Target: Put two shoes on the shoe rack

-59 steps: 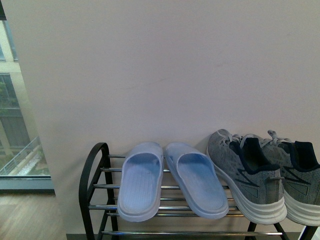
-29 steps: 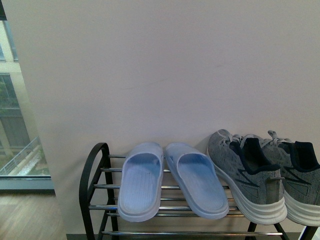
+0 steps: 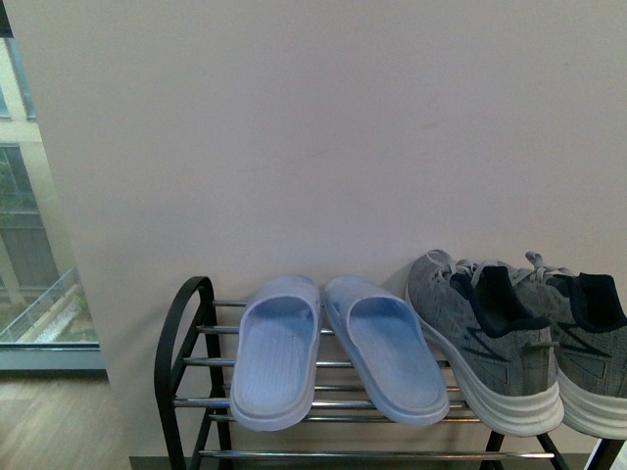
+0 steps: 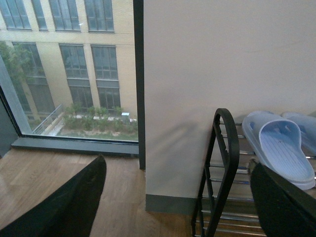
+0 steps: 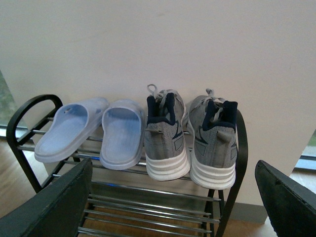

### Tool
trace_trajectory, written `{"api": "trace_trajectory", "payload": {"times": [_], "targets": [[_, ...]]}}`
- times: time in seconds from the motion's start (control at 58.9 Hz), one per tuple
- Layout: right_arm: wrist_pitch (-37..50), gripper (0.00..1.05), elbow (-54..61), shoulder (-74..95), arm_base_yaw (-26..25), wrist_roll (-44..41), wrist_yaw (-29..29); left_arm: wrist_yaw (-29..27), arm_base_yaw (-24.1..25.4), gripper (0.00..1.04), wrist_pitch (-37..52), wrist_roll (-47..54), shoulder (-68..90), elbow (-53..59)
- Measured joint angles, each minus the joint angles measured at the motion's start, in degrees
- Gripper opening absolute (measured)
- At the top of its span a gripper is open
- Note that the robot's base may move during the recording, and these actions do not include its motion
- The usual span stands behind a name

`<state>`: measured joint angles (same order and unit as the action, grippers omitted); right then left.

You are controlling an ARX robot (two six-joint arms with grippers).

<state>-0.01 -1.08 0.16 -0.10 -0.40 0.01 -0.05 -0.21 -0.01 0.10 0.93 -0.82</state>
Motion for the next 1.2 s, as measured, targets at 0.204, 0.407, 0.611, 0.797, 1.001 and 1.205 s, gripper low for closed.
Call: {"api": "trace_trajectory", "payload": {"times": [0.204,0.407,0.611,0.797,1.001,1.205], "targets": [[0.0,0.95,0.0,0.04,0.0,0.0,0.0,0.02,0.0,0.95,0.0,0.02,0.0,0.0],[0.0,0.95,0.0,0.02,0.0,0.02,0.04,0.07,0.0,0.95,0.0,0.02,0.0,0.0],[0.0,0.95,0.0,0.04,0.0,0.04,0.07,0.07,0.0,0.95,0.0,0.02,0.0,0.0],[0.0,0.95,0.0,0.02,0.0,0.07,0.0,0.02,0.0,0.95,-0.02,0.02,-0.02,0.0],[-0.02,0.95,0.0,0.02,0.0,0.07,-0.02,0.02,0.0,0.95,-0.02,0.02,-0.02,0.0],[-0.02,0.95,0.0,0.0,0.0,0.07,0.0,0.04,0.0,0.95,-0.02,0.0,-0.02,0.0]]}}
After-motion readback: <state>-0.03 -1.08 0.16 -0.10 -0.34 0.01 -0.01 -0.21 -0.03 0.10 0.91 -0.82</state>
